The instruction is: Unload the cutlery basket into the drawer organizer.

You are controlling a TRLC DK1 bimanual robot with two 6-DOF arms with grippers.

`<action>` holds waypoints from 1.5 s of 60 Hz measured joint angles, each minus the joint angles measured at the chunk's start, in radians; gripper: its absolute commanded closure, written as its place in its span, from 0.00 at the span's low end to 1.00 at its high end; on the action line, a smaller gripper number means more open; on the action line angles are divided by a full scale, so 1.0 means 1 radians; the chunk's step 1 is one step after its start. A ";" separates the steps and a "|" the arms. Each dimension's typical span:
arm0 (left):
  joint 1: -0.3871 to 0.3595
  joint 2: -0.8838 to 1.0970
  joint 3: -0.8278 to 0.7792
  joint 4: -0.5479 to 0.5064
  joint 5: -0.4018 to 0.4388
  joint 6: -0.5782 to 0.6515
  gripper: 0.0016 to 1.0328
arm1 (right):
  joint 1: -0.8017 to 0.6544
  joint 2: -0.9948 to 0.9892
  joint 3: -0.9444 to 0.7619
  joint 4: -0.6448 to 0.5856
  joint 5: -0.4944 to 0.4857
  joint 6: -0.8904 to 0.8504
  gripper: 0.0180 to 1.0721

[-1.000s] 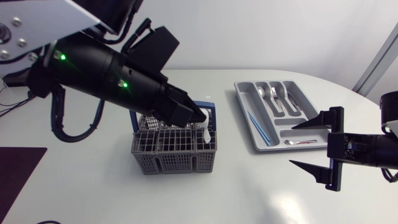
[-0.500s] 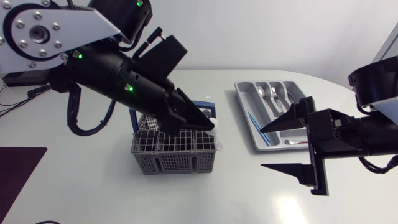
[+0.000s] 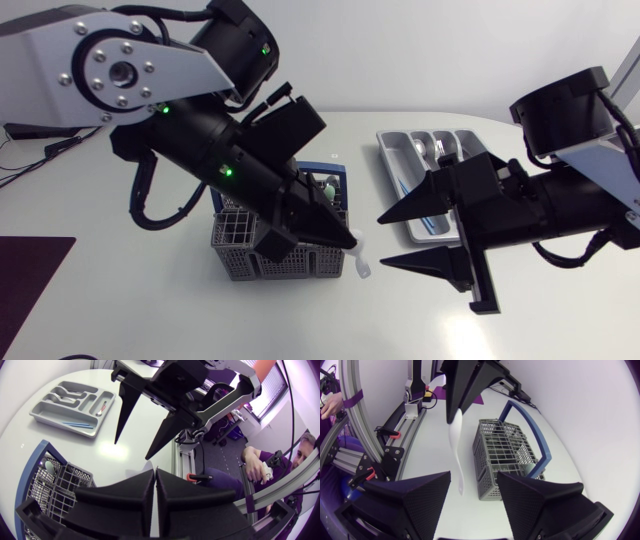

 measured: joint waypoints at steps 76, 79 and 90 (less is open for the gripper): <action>0.056 0.027 0.039 -0.036 0.062 0.048 0.04 | 0.116 0.009 -0.002 0.024 -0.004 0.045 0.95; 0.067 0.026 0.048 -0.036 0.062 0.048 0.04 | 0.114 0.003 -0.005 0.023 -0.003 0.045 0.95; 0.141 -0.009 0.067 -0.036 0.061 0.047 0.04 | 0.017 -0.037 -0.019 -0.026 0.004 -0.002 0.95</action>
